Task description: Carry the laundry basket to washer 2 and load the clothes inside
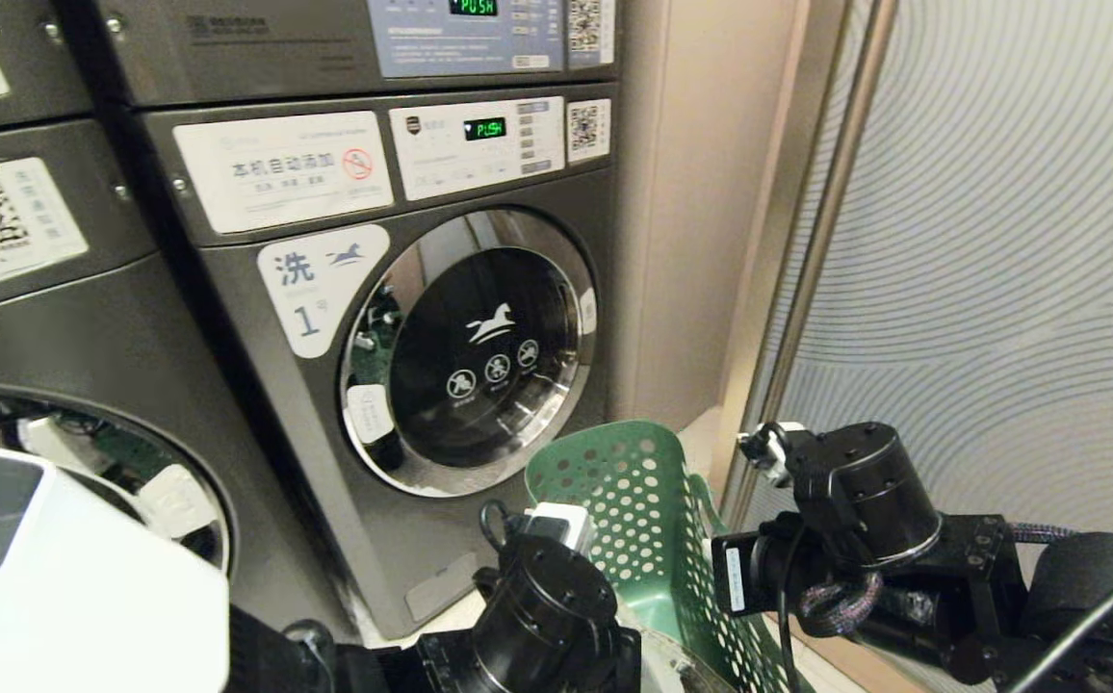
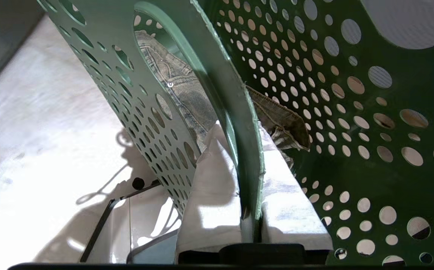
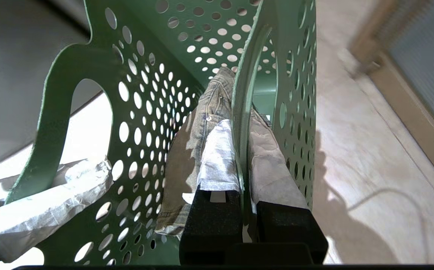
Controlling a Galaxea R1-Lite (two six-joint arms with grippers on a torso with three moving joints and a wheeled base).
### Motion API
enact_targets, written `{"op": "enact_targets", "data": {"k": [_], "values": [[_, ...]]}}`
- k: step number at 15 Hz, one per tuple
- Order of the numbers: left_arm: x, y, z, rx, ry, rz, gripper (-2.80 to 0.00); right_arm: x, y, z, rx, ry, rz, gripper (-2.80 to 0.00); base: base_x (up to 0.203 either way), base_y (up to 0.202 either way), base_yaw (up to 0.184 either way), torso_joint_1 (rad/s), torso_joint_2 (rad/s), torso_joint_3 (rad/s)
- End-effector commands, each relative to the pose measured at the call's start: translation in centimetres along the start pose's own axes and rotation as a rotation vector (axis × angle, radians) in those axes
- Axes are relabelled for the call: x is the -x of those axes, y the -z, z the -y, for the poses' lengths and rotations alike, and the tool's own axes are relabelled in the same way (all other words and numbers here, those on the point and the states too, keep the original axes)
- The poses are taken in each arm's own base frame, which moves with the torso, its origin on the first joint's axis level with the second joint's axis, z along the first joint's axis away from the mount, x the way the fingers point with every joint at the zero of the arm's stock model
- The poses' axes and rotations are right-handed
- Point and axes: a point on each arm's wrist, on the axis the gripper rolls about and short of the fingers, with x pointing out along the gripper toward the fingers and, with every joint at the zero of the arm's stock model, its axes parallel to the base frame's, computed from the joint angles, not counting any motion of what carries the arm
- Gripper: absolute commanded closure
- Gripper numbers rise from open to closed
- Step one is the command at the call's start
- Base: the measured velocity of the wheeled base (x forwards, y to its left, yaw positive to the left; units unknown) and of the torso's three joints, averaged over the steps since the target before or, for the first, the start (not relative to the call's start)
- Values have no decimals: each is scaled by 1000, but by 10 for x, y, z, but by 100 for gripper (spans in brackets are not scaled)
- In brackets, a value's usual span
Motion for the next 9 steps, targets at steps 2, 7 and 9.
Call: {"op": "enact_targets", "data": {"k": [2,7,9], "values": [[0,1,1,2,-1,2,0,2,1,1,-3,0,2,0,1,-8,174,2,2,5],[0,1,0,2,-2,0,0,3,2,1,-1,0,-1,0,1,-7,176,1,1,3],[1,2,-1,3,-4,-3,0,3,2,1,-1,0,-1,0,4,-8,176,1,2,4]]}}
